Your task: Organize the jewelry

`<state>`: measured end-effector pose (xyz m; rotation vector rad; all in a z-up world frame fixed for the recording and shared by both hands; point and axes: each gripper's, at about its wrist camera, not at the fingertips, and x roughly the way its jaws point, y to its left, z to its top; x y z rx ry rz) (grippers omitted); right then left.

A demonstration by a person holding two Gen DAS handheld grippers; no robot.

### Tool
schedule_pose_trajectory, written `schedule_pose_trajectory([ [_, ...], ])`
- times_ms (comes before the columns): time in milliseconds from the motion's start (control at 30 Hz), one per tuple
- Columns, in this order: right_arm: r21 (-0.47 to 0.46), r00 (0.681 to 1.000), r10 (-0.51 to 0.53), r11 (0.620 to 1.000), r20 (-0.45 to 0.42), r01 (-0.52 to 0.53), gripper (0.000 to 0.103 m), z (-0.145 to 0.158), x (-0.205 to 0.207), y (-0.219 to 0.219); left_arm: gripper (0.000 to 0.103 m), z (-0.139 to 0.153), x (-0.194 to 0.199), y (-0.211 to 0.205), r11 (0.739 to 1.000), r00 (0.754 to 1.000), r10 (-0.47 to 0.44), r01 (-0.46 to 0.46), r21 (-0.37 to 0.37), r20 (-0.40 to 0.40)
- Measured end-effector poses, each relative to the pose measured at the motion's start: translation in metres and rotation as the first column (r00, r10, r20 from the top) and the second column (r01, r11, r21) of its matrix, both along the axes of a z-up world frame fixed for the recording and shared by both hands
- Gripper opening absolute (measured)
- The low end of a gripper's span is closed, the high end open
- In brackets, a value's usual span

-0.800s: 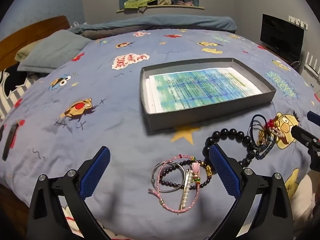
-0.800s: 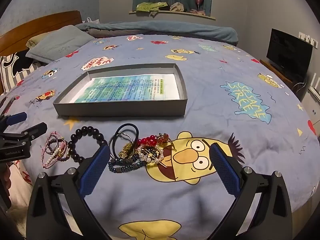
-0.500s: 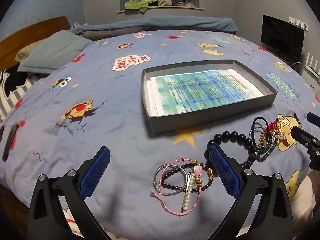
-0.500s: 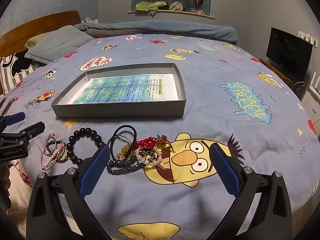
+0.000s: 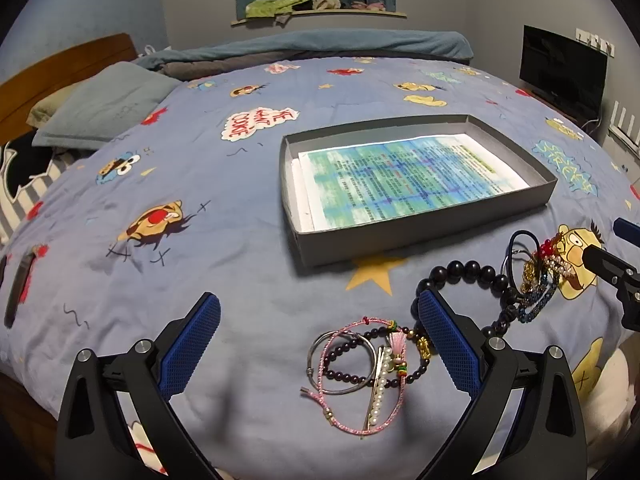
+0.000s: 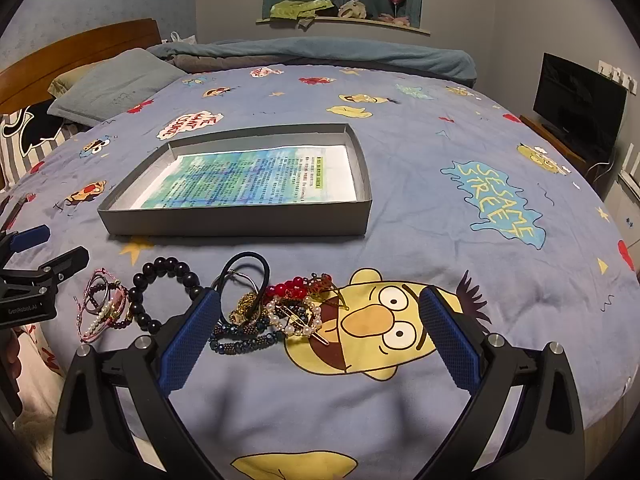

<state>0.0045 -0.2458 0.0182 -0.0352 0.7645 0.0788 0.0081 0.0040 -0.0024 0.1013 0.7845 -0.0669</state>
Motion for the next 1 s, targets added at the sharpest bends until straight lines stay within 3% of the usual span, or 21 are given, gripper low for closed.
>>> schedule_pose_trajectory([
  [1000, 0.008, 1.0, -0.003, 1.0, 0.003, 0.003, 0.098, -0.0009, -0.0002, -0.0042, 0.099, -0.0011, 0.0018, 0.0003, 1.0, 1.0, 0.006, -0.006, 0.002, -0.003],
])
